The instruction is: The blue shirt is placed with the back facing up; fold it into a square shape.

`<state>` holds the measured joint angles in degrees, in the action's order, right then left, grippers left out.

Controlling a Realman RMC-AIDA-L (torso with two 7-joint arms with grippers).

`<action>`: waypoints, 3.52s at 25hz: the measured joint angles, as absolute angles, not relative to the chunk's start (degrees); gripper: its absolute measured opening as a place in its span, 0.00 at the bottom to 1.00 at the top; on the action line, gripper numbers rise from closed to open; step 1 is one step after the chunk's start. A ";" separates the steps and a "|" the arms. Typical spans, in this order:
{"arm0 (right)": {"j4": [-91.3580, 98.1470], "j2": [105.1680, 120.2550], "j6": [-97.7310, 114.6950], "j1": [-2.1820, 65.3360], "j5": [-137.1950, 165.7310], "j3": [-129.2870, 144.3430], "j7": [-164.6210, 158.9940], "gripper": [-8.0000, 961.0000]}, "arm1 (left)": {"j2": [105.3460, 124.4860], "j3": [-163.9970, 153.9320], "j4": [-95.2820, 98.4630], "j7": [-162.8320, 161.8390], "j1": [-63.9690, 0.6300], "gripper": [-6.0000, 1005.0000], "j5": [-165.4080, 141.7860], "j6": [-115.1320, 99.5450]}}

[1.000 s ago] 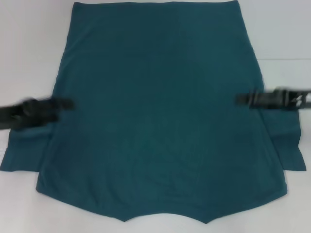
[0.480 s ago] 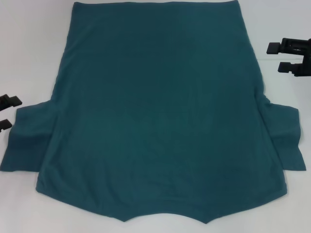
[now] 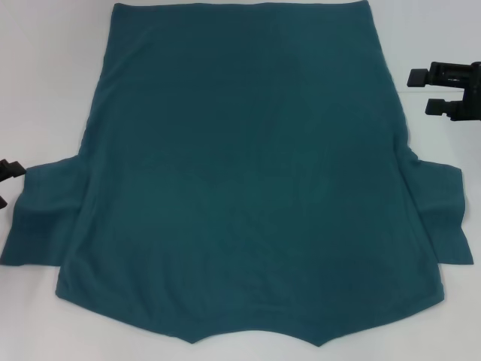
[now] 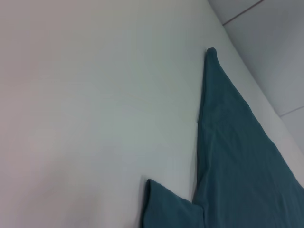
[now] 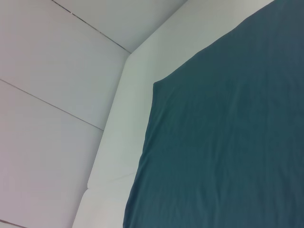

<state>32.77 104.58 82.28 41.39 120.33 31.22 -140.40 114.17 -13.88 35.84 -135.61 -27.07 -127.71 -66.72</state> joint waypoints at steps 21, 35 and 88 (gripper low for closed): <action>32.69 104.59 82.27 41.15 120.41 31.29 -140.29 0.96 | 114.74 -22.00 34.43 -128.56 -27.80 0.84 -127.71 -61.71; 32.60 104.59 81.92 40.87 120.30 31.28 -140.35 0.96 | 114.73 -23.62 35.64 -133.40 -29.07 0.73 -132.82 -62.44; 32.60 104.91 81.91 40.82 120.27 31.29 -140.39 0.96 | 118.39 -46.45 71.09 -156.09 -37.39 0.03 -154.76 -80.89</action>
